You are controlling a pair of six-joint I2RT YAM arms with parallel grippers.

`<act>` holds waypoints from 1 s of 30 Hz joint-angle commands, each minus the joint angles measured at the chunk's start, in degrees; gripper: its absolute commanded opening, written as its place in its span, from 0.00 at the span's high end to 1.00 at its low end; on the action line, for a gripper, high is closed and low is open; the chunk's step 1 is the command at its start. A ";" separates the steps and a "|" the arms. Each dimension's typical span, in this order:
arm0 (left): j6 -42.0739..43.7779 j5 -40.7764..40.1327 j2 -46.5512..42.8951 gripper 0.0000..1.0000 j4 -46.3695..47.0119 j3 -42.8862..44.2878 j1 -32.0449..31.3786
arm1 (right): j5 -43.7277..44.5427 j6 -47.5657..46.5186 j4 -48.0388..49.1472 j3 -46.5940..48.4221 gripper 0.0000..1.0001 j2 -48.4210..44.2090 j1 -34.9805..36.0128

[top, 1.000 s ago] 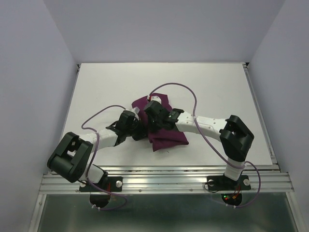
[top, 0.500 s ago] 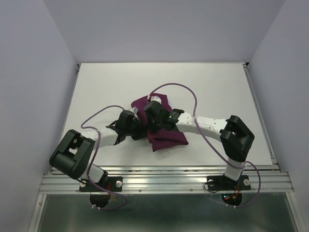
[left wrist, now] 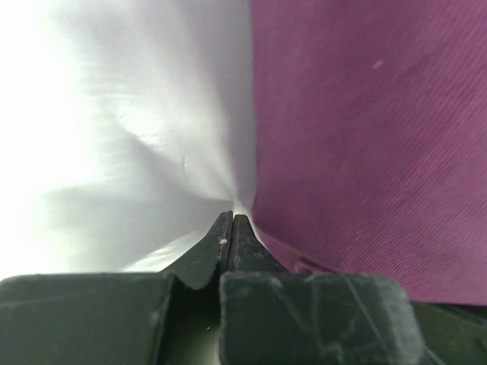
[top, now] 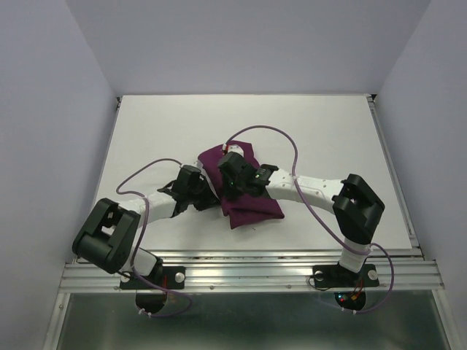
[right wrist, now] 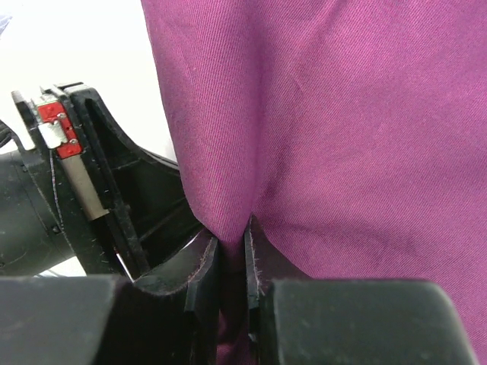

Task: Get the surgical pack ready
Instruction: Pack the surgical kit at the center of the board.

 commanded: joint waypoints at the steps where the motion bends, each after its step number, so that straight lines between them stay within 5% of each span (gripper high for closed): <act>1: 1.47 1.16 1.99 1.00 2.63 3.44 0.04 | -1.08 1.87 6.84 1.47 0.99 -3.26 0.66; 16: 2.26 5.13 8.77 1.00 7.56 9.60 -3.04 | -0.47 1.87 6.67 2.61 0.99 -2.12 0.66; 30: 7.88 -10.43 -4.76 1.00 -18.26 6.52 -2.60 | -2.14 1.78 7.72 2.52 0.99 0.25 0.66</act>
